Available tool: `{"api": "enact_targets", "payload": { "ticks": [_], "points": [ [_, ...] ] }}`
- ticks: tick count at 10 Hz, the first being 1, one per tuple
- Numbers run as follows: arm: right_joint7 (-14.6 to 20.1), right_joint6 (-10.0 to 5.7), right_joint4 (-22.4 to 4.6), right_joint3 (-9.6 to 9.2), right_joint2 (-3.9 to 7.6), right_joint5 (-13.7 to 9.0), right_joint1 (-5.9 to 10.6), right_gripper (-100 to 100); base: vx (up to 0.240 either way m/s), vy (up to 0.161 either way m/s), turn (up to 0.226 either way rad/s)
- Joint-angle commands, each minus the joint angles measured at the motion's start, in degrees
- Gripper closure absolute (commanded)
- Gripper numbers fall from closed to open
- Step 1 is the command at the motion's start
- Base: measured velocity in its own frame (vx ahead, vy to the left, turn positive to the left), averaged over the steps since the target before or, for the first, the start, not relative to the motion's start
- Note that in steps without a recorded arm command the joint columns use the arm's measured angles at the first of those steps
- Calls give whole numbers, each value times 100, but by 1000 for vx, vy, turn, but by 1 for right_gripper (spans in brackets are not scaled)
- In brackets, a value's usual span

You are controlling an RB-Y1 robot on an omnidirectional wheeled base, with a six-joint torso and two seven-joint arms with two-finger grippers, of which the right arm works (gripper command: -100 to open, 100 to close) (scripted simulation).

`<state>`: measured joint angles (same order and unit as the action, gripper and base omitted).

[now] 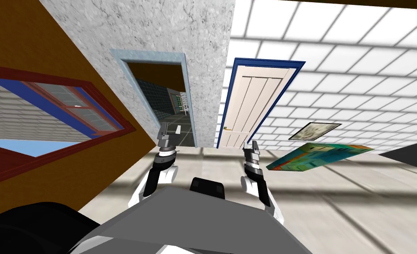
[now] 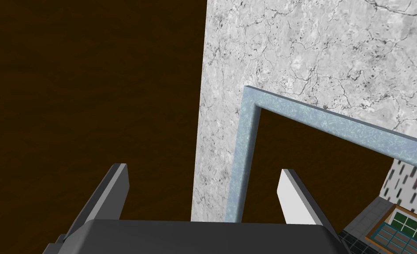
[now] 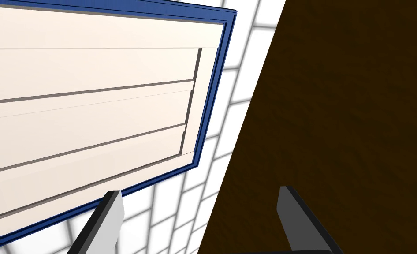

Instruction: Pull the door open

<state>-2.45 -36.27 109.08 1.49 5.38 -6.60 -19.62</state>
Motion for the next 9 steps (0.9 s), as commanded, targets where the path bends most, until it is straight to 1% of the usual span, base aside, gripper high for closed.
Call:
{"api": "enact_targets", "payload": {
  "ticks": [1, 2, 5, 6, 8, 9],
  "points": [
    [25, -69, -286, 43, 25, -6, 104, -100, 89, -48, 99],
    [25, -69, -332, 43, 25, -6, 104, -100, 55, -43, 26],
    [56, -153, -863, 125, 62, -16, 324, -100, 65, -41, 89],
    [56, -153, -910, 125, 62, -16, 324, -100, 59, -31, 36],
    [77, -212, -1256, 182, 87, -23, 477, -100, 69, -39, 98],
    [77, -212, -1310, 182, 87, -23, 477, -100, 54, -36, 30]
  ]
}}
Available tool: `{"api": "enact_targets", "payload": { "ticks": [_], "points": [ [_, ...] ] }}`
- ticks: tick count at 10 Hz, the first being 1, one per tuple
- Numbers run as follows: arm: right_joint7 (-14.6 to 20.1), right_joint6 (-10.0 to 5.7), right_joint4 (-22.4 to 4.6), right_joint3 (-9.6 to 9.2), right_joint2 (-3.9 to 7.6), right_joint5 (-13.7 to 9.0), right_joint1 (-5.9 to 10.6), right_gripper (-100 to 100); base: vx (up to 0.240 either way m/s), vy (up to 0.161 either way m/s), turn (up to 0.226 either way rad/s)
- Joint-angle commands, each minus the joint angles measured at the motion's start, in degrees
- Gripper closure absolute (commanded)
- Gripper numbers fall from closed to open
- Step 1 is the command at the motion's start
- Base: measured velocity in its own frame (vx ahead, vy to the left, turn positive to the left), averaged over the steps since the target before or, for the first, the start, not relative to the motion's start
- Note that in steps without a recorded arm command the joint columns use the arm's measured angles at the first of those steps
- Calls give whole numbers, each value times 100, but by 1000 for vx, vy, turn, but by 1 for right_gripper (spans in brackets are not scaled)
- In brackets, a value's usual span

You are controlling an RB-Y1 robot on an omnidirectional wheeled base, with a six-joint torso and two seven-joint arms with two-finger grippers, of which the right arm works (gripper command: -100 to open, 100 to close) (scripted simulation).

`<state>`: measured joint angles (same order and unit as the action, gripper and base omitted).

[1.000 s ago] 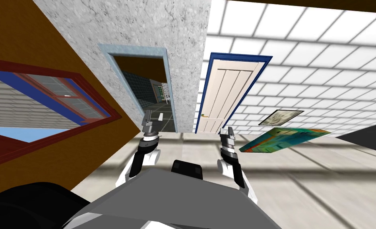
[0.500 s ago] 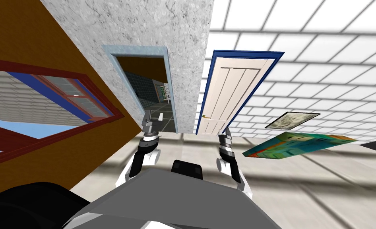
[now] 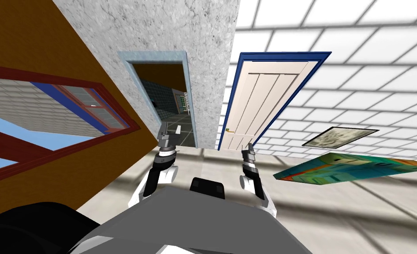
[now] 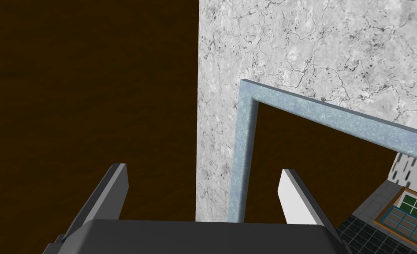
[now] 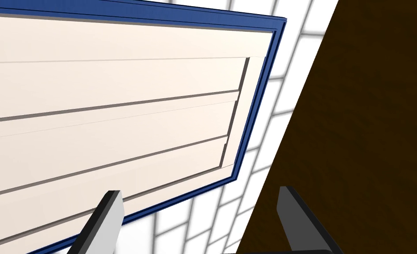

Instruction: Pull the door open

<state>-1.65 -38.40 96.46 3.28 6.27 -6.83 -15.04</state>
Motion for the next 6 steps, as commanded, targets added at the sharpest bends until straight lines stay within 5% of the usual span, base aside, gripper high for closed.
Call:
{"api": "enact_targets", "payload": {
  "ticks": [1, 6],
  "points": [
    [8, -27, -248, 32, 10, -3, 95, -100, 50, -33, 45],
    [52, -147, -1068, 149, 56, -16, 407, -100, 69, -46, 87]
  ]
}}
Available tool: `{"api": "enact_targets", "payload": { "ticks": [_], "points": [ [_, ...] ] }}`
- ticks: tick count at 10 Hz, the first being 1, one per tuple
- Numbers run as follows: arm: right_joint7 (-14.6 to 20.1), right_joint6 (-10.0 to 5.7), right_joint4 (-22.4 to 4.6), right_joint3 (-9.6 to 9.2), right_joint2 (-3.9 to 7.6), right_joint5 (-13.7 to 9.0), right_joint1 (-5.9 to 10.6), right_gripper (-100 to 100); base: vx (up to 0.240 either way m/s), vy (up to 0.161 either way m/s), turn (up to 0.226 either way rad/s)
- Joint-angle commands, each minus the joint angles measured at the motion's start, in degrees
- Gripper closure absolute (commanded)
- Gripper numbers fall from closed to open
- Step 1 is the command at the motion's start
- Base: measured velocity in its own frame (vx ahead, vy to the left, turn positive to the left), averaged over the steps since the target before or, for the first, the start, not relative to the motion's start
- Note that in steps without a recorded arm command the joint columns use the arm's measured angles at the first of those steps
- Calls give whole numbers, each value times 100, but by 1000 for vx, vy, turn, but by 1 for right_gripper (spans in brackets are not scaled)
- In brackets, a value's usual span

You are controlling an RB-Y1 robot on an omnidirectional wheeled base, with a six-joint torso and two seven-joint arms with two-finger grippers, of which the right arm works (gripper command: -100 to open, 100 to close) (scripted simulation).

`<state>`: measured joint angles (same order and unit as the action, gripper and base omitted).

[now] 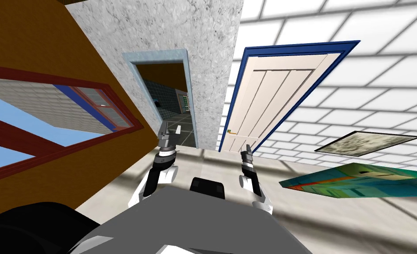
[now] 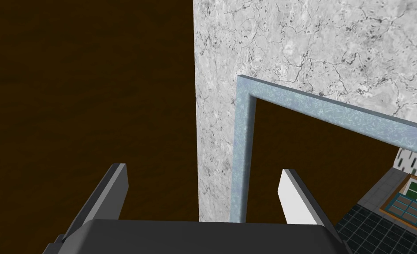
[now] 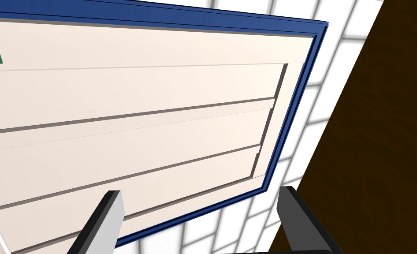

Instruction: Pull the door open

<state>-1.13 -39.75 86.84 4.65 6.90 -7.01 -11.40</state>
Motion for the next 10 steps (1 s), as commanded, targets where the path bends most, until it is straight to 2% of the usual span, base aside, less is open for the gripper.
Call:
{"api": "enact_targets", "payload": {
  "ticks": [1, 2, 3, 5, 6, 10],
  "points": [
    [11, -43, -286, 41, 4, -2, 121, -100, 65, -56, 136],
    [22, -73, -449, 70, 15, -5, 200, -100, 92, -52, 112],
    [22, -73, -517, 70, 15, -5, 200, -100, 60, -37, 20],
    [44, -133, -856, 129, 36, -12, 356, -100, 60, -47, 85],
    [44, -133, -929, 129, 36, -12, 356, -100, 51, -37, 46],
    [88, -252, -1738, 244, 77, -26, 665, -100, 68, -56, 102]
  ]
}}
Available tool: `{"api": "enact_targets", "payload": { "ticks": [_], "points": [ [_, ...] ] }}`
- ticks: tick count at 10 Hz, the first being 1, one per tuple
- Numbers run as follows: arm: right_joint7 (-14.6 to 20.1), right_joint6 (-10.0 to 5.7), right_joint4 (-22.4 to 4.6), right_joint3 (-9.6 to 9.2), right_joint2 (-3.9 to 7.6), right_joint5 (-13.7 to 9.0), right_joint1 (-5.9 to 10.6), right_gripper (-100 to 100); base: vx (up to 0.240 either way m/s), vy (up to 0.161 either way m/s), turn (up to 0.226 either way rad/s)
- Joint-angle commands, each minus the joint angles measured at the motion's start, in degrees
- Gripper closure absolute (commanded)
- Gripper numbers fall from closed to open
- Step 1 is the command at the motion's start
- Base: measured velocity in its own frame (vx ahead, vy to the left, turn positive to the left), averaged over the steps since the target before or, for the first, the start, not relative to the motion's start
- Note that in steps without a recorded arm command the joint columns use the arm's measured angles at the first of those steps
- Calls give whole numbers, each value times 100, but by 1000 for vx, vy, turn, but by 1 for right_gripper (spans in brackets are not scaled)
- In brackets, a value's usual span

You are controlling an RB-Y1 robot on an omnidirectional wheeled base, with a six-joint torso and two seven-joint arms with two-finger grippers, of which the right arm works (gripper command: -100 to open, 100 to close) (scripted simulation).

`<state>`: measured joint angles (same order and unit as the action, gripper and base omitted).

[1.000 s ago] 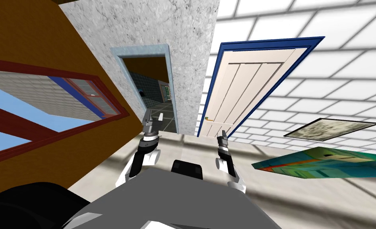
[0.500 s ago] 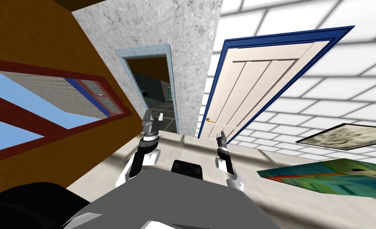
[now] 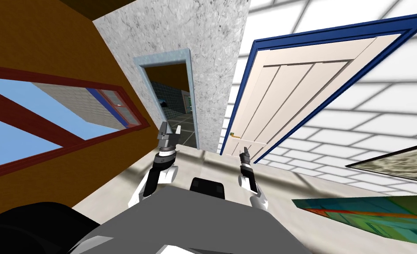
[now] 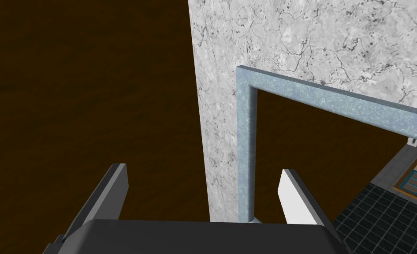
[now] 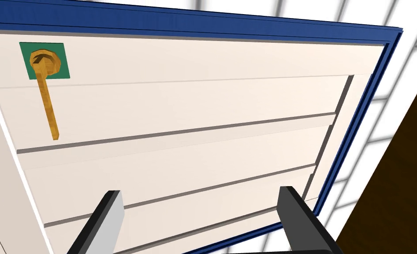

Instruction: Pull the door open

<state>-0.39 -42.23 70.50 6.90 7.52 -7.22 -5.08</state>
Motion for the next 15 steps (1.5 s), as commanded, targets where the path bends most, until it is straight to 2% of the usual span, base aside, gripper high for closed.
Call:
{"api": "enact_targets", "payload": {
  "ticks": [1, 5, 6, 8, 9, 11, 12, 15],
  "points": [
    [25, -33, -286, 48, 25, -8, 110, -100, 88, -61, 101],
    [66, -146, -1041, 158, 61, -21, 403, -100, 78, -75, 103],
    [66, -146, -1073, 158, 61, -21, 403, -100, 47, -46, 26],
    [86, -200, -1439, 211, 78, -28, 546, -100, 51, -38, 83],
    [86, -200, -1448, 211, 78, -28, 546, -100, 38, -42, 34],
    [105, -251, -1792, 260, 94, -34, 677, -100, 49, -45, 69],
    [105, -251, -1792, 260, 94, -34, 677, -100, 45, -44, 38],
    [132, -325, -2295, 333, 116, -42, 870, -100, 56, -57, 79]
  ]
}}
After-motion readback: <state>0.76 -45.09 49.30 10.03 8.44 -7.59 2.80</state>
